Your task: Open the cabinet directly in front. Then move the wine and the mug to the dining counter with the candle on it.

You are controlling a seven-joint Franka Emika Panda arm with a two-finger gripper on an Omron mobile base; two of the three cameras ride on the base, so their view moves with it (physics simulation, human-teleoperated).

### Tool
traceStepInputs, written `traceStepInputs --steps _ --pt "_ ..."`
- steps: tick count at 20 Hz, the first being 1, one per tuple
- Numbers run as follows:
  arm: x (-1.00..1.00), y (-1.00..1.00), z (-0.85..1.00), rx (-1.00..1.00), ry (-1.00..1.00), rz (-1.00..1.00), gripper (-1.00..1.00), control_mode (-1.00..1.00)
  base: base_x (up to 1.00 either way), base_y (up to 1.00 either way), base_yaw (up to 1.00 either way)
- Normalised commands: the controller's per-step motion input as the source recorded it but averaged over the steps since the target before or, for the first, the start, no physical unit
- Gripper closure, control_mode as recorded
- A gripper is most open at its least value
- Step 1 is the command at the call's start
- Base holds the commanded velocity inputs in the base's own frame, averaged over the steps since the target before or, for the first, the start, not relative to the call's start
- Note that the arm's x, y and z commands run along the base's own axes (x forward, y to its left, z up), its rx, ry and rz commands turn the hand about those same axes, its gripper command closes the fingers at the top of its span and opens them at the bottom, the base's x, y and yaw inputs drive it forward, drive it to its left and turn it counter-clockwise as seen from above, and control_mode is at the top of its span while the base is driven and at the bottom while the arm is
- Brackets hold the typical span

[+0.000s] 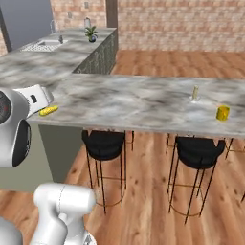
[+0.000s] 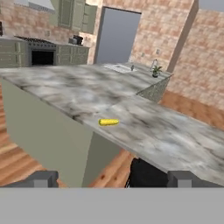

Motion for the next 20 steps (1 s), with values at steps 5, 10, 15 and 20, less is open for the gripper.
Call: traceStepInputs --steps 5,10,15,20 --pt "0.0 0.0 0.0 0.0 0.0 0.0 -1.0 1.0 -0.1 1.0 0.0" --pt "0.0 0.0 0.0 0.0 0.0 0.0 -1.0 1.0 -0.15 1.0 0.0" --pt "0.0 0.0 0.0 0.0 0.0 0.0 -1.0 1.0 -0.12 1.0 0.0" --pt "0.0 0.0 0.0 0.0 0.0 0.0 -1.0 1.0 -0.16 1.0 0.0"
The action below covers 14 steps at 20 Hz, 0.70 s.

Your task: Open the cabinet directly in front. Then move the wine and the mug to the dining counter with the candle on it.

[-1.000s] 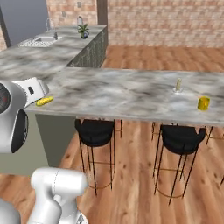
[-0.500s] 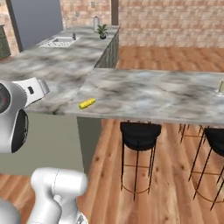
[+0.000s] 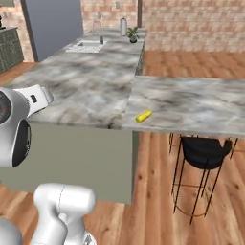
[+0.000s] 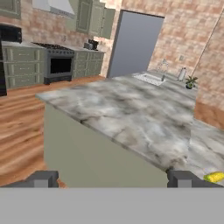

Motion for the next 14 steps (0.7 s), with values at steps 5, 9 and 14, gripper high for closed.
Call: traceStepInputs --steps 5,9,14 --pt "0.0 0.0 0.0 0.0 0.0 0.0 -1.0 1.0 -0.17 1.0 0.0" --pt "0.0 0.0 0.0 0.0 0.0 0.0 -1.0 1.0 -0.12 1.0 0.0" --pt "0.0 0.0 0.0 0.0 0.0 0.0 -1.0 1.0 -0.1 1.0 0.0"
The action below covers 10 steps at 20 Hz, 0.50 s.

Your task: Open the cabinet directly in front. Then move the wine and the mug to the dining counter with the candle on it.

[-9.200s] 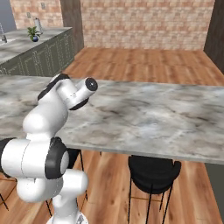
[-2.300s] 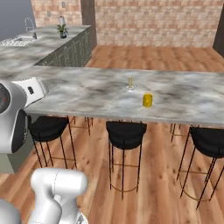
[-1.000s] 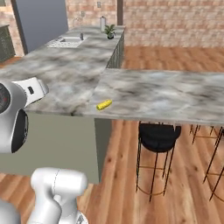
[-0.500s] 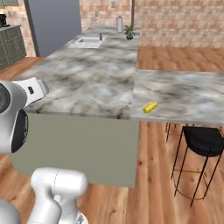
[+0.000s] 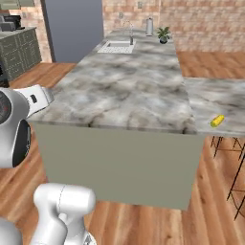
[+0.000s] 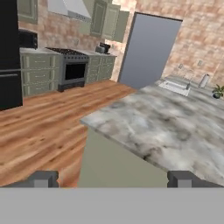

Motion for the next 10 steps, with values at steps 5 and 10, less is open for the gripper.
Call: traceStepInputs --steps 5,10 --pt "0.0 0.0 0.0 0.0 0.0 0.0 -1.0 1.0 -0.05 1.0 0.0" --pt "0.0 0.0 0.0 0.0 0.0 0.0 -1.0 1.0 -0.05 1.0 0.0"
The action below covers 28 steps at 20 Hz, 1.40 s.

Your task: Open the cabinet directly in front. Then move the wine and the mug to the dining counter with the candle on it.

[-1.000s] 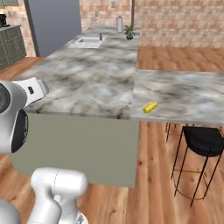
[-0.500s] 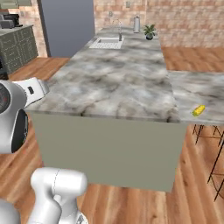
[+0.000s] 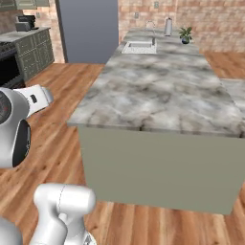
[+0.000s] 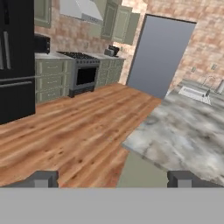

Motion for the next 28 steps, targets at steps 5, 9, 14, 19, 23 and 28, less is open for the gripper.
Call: traceStepInputs --steps 5,9,14,19,23,28 --pt "0.0 0.0 0.0 0.0 0.0 0.0 -1.0 1.0 -0.04 1.0 0.0" --pt "0.0 0.0 0.0 0.0 0.0 0.0 -1.0 1.0 -0.02 1.0 0.0" --pt "0.0 0.0 0.0 0.0 0.0 0.0 -1.0 1.0 0.0 1.0 0.0" --pt "0.0 0.0 0.0 0.0 0.0 0.0 -1.0 1.0 0.02 1.0 0.0" --pt "0.0 0.0 0.0 0.0 0.0 0.0 -1.0 1.0 0.51 0.57 -0.07" --pt "0.0 0.0 0.0 0.0 0.0 0.0 -1.0 1.0 0.95 0.33 -0.12"
